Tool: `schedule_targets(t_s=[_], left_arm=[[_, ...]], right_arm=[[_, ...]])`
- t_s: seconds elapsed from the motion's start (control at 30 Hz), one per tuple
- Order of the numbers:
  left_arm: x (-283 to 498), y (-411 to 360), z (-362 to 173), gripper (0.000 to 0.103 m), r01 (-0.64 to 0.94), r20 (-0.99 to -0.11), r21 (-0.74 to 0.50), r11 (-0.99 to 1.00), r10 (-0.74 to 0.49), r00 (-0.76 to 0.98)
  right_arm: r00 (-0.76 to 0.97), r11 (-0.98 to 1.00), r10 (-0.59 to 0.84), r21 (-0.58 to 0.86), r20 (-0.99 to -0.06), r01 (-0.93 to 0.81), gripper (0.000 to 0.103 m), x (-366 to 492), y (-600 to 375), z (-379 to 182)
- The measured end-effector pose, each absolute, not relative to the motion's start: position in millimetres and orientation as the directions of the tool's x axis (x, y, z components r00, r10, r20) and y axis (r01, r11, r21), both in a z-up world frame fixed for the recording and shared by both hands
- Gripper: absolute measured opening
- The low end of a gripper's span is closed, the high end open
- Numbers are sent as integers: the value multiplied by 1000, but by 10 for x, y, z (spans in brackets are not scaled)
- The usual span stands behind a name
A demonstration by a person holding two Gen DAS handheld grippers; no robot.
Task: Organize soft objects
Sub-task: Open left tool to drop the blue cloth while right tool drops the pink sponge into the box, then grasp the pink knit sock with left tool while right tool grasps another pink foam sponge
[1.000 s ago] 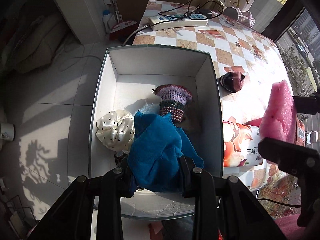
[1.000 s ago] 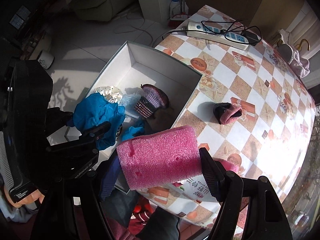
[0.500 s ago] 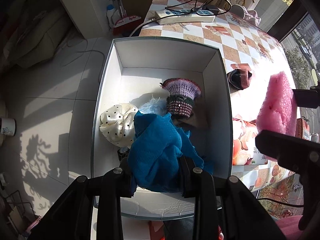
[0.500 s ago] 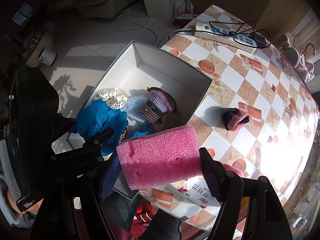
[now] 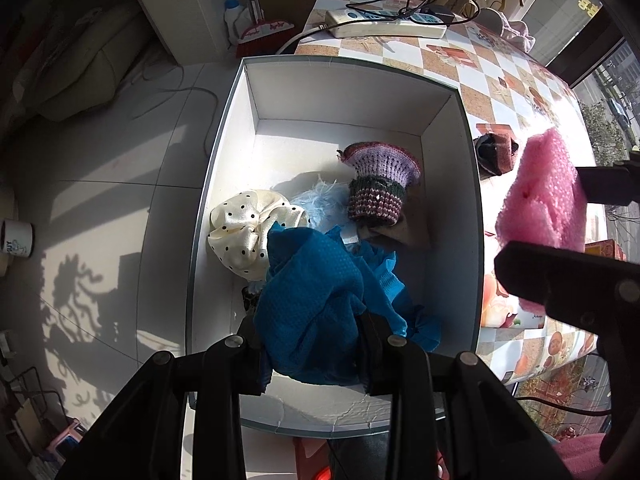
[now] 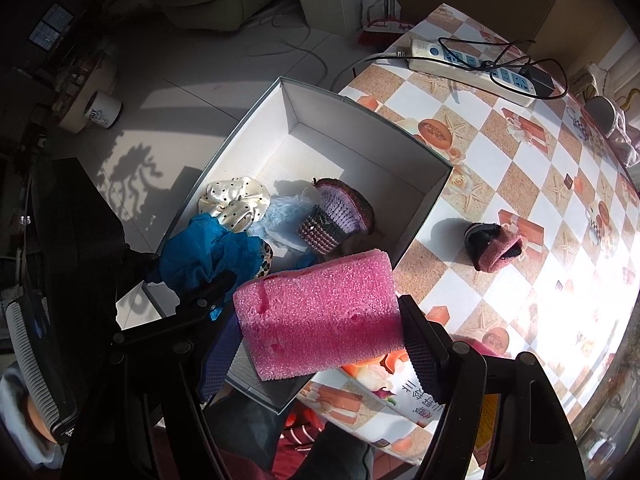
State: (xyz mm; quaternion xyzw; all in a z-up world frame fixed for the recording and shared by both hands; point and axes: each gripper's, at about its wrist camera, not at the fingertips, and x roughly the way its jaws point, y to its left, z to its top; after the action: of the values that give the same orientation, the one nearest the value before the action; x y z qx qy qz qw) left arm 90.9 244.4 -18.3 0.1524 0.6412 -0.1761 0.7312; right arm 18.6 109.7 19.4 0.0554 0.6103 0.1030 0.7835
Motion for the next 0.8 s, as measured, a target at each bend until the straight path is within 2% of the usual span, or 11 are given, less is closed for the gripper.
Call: schedule_targets(t_s=[0.07,0.17,0.23,0.3,0.37,0.53,0.6,0.8], left_arm=[[903,2450,-184,39,453,-991,-5,891,-64,116],[903,2467,-185,53,440,-991,9,898,-50,122],[915,2497,-197,69,424,-992,10,906,-43,115],[925,2528,-205,74,411,-993,14,911,-35,111],[930,2540,-218,83,407,-994,13,913,-32,105],[962,2551,-269,92,378,-997,-27,925,-53,58],[992,2553,-261,102,359,-996,-64,931,-84,40],[1129,2265,0,103,413,-979,-170,895,-200,30]], right_arm=[[226,970,237,218,-945,-103,76,209,1124,179],[214,968,243,224,-946,-109,77,233,1141,152],[202,968,244,227,-949,-105,84,245,1134,131],[194,967,250,237,-949,-90,95,249,1105,113],[184,960,278,270,-943,-68,102,255,1057,95],[134,952,305,305,-943,-20,102,287,957,34],[125,951,308,310,-943,-4,102,286,872,57],[165,961,235,254,-958,108,102,252,23,325]])
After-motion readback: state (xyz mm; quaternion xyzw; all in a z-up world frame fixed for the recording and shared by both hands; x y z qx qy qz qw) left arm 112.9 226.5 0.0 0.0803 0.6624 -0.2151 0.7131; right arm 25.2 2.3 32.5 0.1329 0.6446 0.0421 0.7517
